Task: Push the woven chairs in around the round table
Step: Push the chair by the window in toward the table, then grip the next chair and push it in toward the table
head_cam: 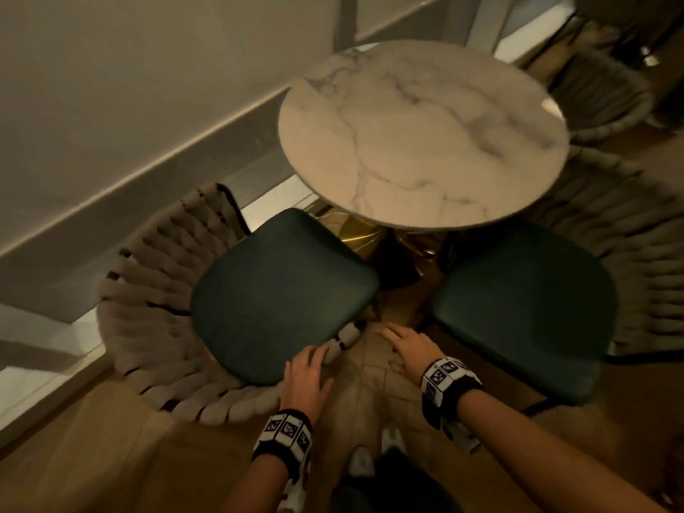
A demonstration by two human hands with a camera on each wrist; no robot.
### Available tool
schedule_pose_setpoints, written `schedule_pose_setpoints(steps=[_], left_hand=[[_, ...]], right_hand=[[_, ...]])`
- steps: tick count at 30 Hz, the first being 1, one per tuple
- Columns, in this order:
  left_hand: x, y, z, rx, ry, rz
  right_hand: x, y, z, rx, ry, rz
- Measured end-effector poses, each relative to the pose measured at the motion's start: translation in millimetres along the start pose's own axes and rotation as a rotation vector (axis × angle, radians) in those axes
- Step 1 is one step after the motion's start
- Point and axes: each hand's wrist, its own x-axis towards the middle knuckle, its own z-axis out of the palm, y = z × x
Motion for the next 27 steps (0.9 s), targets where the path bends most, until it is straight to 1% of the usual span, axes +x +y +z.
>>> schedule_pose_setpoints(steps=[3,9,12,14,16,17,19,21,24,27], left_hand=[[12,43,10,0.076,0.007,0.121],[37,144,38,0.112,-0.126,0.298],[52,204,62,0.144,-0.196,0.382],[63,249,82,0.137,-0.212,0.433],[74,303,114,0.150,-0.222,0.492],[78,317,119,0.147,-0.226,0.507],[88,374,157,0.134,-0.267,0.528],[96,433,192,0.107,-0.323,0.501],[112,524,237,0.088,-0.337,0.468],[127,609,273,0.014,-0.372,0.395]], right_hand=[[-47,46,2,0.064,0.012,0.156],[-154,161,17,0.232,0.094,0.498],[-210,229,23,0.287,0.131,0.659],[-246,280,24,0.282,0.145,0.745],[-285,343,23,0.280,0.139,0.819],[-293,362,19,0.285,0.142,0.835],[-316,433,8,0.271,0.136,0.858],[-326,508,-10,0.236,0.123,0.846],[-324,601,-54,0.169,0.114,0.823],[-304,678,-101,0.058,0.107,0.741]])
